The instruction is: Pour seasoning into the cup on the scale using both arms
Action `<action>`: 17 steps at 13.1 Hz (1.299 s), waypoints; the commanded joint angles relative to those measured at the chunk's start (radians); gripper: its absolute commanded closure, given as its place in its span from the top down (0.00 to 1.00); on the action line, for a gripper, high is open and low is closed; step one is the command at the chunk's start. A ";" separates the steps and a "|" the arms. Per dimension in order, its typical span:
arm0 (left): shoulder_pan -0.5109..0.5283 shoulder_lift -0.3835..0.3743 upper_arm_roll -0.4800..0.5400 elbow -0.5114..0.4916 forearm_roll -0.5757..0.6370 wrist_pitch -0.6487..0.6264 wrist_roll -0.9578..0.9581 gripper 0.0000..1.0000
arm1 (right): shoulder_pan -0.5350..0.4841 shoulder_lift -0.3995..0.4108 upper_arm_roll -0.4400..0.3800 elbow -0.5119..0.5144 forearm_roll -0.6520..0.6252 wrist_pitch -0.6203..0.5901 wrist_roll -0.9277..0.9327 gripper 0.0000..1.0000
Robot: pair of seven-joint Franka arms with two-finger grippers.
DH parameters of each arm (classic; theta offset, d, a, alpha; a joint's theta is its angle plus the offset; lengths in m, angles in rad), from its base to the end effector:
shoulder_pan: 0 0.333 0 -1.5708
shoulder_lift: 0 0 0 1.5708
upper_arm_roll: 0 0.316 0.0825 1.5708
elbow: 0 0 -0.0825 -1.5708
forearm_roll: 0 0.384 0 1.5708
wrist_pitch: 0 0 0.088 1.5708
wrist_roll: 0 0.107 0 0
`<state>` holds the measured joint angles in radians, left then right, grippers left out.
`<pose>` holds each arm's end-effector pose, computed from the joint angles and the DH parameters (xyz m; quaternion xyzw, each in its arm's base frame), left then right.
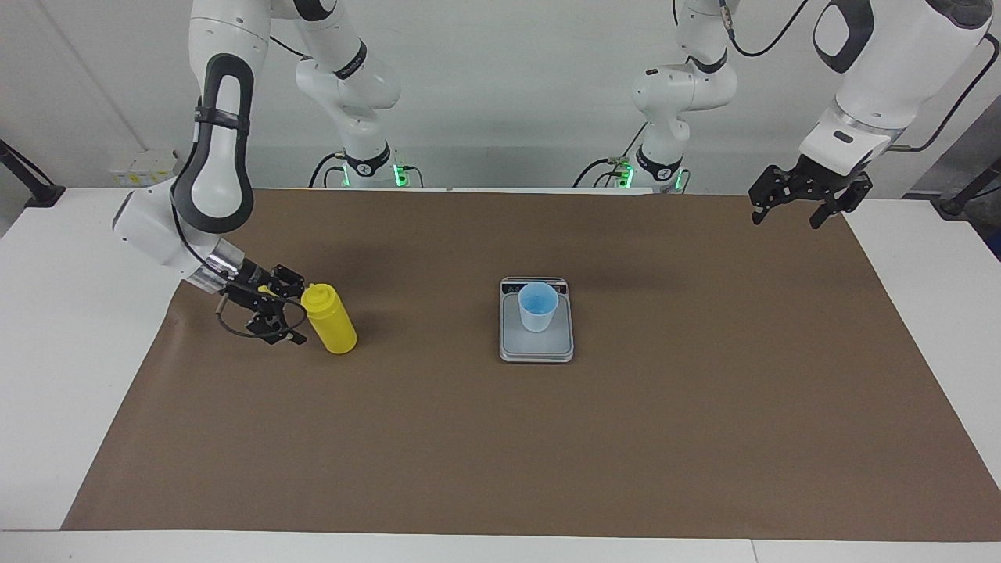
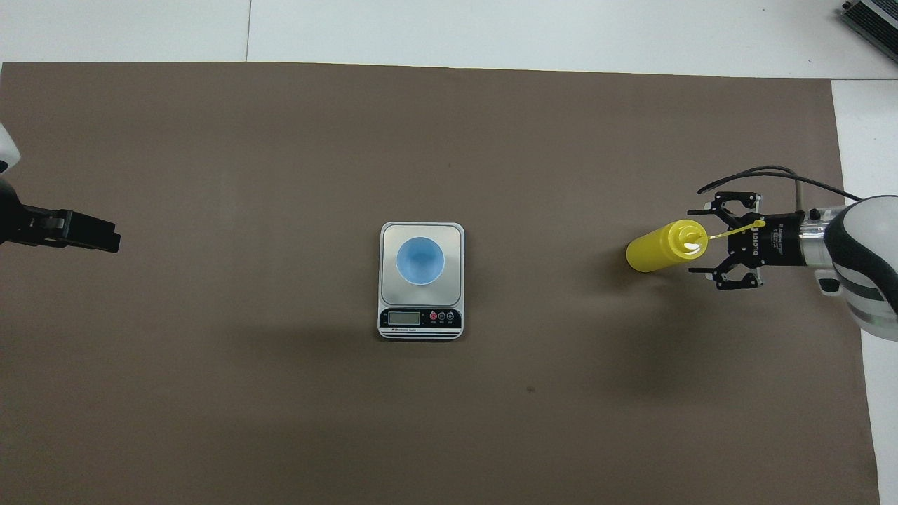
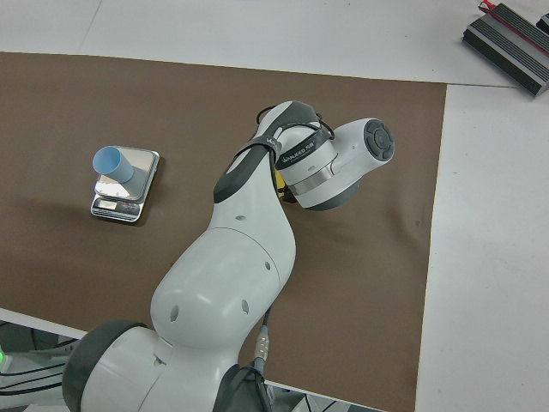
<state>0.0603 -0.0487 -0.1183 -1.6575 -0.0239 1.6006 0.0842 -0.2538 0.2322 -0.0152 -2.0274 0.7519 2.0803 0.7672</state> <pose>0.5399 -0.0354 0.6126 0.9975 -0.0705 -0.0041 0.0091 0.5665 -0.1202 0.3306 -0.7028 0.6389 0.1548 0.2718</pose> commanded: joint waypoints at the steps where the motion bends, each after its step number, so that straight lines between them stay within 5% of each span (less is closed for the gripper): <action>1: 0.013 -0.023 -0.004 -0.025 -0.011 0.004 -0.004 1.00 | -0.032 -0.014 0.004 0.013 -0.095 0.038 -0.098 1.00; 8: 0.013 -0.023 -0.004 -0.025 -0.011 0.004 -0.004 1.00 | -0.021 -0.143 0.017 0.091 -0.518 0.028 -0.206 1.00; 12: 0.013 -0.023 -0.004 -0.025 -0.011 0.002 -0.004 1.00 | 0.099 -0.256 0.021 0.095 -0.728 -0.011 -0.244 1.00; 17: 0.012 -0.023 -0.004 -0.025 -0.011 0.004 -0.004 1.00 | 0.235 -0.349 0.029 0.095 -0.753 -0.139 -0.483 1.00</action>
<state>0.0603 -0.0487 -0.1183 -1.6575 -0.0239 1.6006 0.0842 -0.0563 -0.0918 0.0090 -1.9205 0.0151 1.9808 0.3499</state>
